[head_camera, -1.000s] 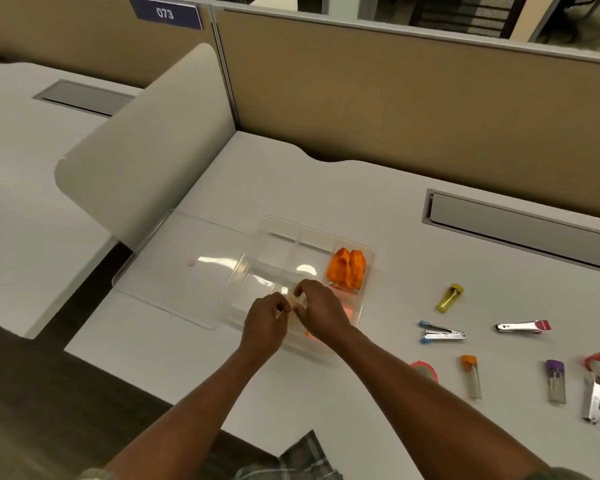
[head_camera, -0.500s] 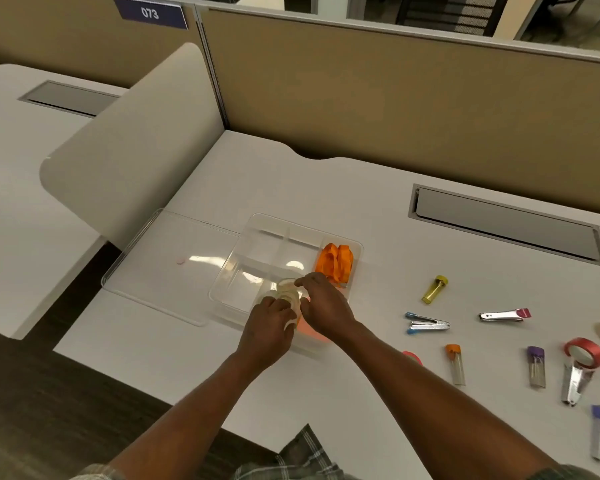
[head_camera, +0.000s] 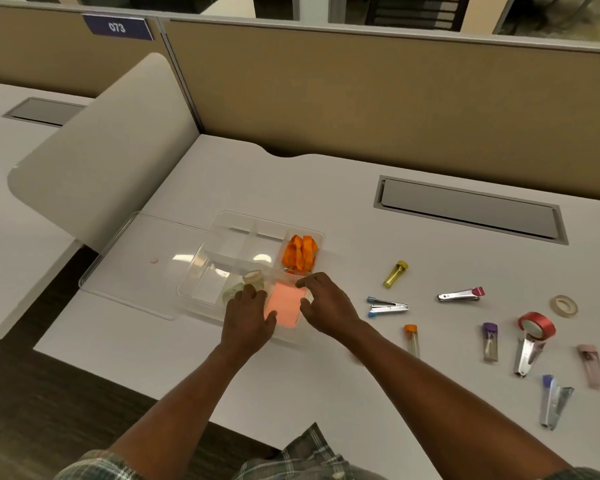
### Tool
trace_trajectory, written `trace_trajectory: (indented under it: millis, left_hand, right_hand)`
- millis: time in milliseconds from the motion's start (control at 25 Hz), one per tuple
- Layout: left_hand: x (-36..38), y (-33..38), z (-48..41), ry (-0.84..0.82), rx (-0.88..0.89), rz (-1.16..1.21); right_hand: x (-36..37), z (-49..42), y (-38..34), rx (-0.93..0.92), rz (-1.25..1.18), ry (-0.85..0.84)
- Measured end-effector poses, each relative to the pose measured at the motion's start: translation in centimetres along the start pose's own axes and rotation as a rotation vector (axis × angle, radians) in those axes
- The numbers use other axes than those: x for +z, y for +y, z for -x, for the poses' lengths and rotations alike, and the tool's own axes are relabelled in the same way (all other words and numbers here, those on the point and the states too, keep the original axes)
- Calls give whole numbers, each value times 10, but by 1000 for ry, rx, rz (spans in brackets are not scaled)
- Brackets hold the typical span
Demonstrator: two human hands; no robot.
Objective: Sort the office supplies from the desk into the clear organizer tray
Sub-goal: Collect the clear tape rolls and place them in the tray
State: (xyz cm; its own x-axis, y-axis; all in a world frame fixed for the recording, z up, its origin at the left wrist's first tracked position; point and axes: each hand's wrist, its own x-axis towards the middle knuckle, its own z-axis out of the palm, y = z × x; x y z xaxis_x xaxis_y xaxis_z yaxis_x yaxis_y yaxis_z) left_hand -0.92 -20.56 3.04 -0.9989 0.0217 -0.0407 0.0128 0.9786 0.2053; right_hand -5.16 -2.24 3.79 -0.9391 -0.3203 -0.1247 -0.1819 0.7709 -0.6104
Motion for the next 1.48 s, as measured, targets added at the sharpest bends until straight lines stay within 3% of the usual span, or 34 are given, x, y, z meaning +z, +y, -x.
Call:
trace_trajectory:
  millis: [240, 800, 1200, 1480]
  left_hand:
    - [8, 84, -12, 23, 125, 51]
    - [68, 310, -49, -143, 507, 62]
    - [103, 382, -64, -234, 634, 73]
    - [114, 381, -72, -281, 641, 33]
  right_hand:
    - [-38, 36, 58, 56, -44, 65]
    - [-129, 146, 230, 367, -97, 260]
    - [-194, 167, 333, 595, 22, 563]
    - [-211, 152, 392, 646, 250, 185]
